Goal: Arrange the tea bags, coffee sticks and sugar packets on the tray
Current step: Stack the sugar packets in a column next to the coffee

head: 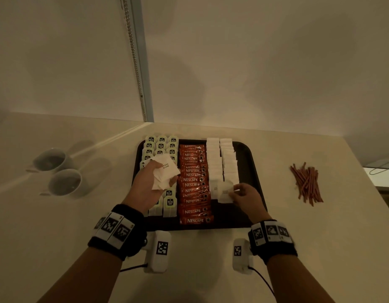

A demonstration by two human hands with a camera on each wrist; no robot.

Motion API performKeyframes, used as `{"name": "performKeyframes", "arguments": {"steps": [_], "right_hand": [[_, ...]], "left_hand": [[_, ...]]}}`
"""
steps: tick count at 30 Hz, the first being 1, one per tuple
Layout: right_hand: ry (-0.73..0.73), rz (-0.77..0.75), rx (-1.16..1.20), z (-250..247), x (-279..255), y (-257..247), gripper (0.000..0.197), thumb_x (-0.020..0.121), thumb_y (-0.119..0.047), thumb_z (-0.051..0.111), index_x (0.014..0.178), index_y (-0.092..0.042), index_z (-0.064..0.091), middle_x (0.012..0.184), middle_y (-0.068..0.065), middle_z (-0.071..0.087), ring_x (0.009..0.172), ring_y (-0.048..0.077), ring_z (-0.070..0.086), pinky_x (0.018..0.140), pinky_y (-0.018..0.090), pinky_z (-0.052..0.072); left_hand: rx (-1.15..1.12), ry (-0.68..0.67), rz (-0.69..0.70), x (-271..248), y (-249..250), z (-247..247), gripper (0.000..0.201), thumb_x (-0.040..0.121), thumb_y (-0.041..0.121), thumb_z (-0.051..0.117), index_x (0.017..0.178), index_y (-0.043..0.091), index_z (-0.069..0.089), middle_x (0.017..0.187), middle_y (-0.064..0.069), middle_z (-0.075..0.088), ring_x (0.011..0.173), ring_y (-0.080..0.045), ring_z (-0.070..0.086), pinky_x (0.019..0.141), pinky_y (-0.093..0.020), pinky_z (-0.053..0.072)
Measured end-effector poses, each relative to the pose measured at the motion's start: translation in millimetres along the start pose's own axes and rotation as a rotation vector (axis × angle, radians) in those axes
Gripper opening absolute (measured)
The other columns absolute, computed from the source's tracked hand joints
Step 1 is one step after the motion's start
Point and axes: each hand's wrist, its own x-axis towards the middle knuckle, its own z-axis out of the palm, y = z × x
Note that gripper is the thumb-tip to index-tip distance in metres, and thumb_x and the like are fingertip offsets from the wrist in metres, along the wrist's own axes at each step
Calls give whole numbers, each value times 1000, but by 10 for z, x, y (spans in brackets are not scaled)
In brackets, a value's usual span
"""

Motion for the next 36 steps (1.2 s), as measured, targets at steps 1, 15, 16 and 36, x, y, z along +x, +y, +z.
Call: {"name": "performKeyframes", "arguments": {"steps": [1,15,16,36], "right_hand": [[-6,26,-14,34,15,60,15,86,-14,66,97,-17,56,104,8,65,94,21,64,84,36,56],[137,-26,-187,333,38,85,21,84,-18,69,95,-12,52,89,1,57,85,15,57,68,18,42],[137,-35,-208,343,30,80,22,84,-18,69,93,-13,51,86,1,57,83,15,58,66,18,44],[-283,-377,379,421,-327,-1248,18,90,-6,53,90,-21,62,98,6,63,97,30,63,78,40,55]], "left_hand": [[4,6,1,3,-3,-2,24,95,5,41,113,9,56,102,-15,60,91,-29,59,54,-26,55],[-9,-22,-1,-23,-30,-14,23,97,6,38,110,10,55,77,-12,73,82,-26,66,55,-28,57],[-3,-2,3,-22,-34,2,21,96,5,39,108,10,56,78,-12,73,84,-27,65,57,-30,58],[445,7,258,139,-107,37,7,87,11,66,91,17,66,85,-5,70,76,-19,65,56,-28,51]]}}
